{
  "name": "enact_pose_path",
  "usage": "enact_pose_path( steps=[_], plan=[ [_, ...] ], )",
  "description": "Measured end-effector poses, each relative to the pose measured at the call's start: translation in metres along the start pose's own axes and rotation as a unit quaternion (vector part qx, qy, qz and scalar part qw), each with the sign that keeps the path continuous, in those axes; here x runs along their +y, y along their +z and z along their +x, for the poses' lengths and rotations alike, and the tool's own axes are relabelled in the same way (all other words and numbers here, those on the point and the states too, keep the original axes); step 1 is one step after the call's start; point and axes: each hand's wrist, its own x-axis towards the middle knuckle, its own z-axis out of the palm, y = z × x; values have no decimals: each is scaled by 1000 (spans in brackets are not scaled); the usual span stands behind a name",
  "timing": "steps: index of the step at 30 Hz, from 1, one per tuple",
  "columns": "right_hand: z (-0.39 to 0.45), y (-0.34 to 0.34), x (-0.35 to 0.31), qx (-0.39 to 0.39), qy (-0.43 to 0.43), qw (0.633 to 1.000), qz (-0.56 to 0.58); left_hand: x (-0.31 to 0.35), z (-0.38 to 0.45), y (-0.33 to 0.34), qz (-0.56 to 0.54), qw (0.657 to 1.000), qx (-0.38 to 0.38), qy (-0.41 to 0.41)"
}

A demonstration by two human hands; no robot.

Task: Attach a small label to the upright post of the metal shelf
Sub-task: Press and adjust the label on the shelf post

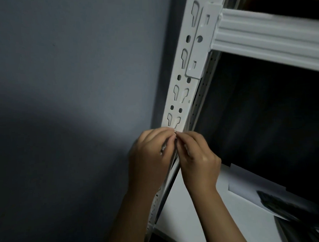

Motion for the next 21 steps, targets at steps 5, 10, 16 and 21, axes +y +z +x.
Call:
enact_pose_path(
  steps=[5, 10, 16, 21],
  plan=[
    [-1, 2, -2, -12, 11, 1000, 16, 0, -2, -1, -26, 999, -21, -24],
    [2, 2, -6, -28, 21, 999, 17, -7, -4, -6, -28, 995, -81, -45],
    [4, -2, -7, -53, 42, 997, 23, -10, -7, -12, -27, 991, -82, -102],
    [-18, -10, -5, -127, 80, 988, 28, 0, -9, -15, -49, 987, -59, -140]
  ],
)
